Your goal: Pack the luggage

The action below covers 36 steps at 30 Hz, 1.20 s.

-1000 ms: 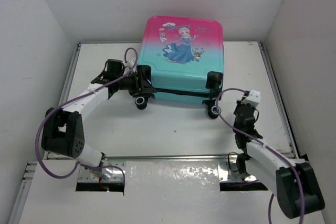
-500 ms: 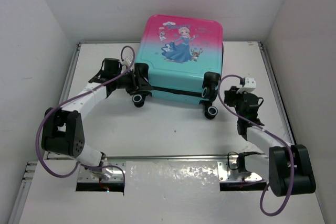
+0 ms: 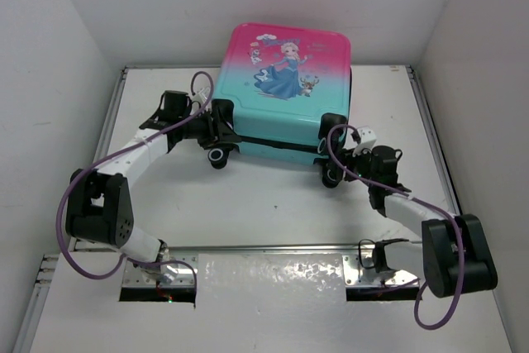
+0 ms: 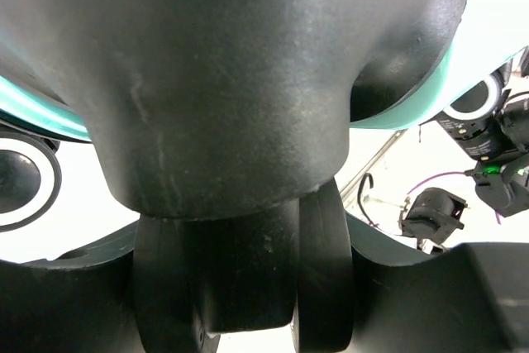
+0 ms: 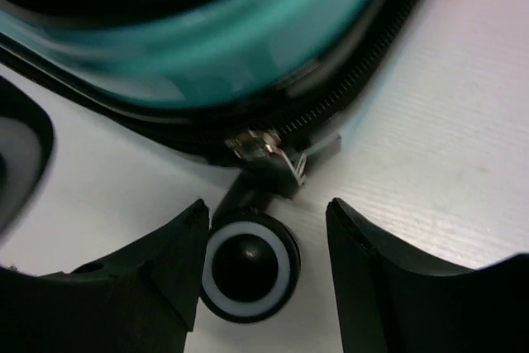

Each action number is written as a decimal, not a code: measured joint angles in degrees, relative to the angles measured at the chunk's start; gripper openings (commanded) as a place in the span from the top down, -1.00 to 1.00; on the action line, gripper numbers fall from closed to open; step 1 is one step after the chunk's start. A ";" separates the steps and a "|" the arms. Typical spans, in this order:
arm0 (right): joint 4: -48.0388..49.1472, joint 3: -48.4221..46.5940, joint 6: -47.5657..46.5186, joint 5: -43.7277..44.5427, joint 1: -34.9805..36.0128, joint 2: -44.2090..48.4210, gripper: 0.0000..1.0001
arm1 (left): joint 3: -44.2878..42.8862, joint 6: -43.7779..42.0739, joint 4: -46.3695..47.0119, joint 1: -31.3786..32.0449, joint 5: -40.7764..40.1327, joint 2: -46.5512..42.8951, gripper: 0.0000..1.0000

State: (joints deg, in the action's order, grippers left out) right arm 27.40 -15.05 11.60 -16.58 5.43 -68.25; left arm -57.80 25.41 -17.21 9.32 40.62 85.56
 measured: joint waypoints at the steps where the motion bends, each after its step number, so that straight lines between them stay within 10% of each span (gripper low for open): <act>1: 0.00 -0.63 -0.17 -0.31 0.61 -0.68 -0.11 | -0.07 -0.13 -0.09 0.00 0.00 0.02 1.00; 16: 4.28 -1.49 -0.83 3.96 2.99 -1.75 0.38 | -0.90 -1.31 -1.11 -0.09 -0.57 0.52 1.00; 23: 5.31 -1.36 0.57 2.21 3.19 -1.81 0.99 | -1.07 -1.49 -1.05 -0.09 -0.76 0.70 1.00; 36: 10.40 -1.36 0.87 16.22 2.01 -3.58 1.00 | -1.44 -1.60 -1.31 0.00 -2.10 0.87 1.00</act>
State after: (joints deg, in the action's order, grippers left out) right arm 37.80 -16.40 12.47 -0.36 7.44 -71.83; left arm -59.24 23.81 -18.52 9.32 38.52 86.43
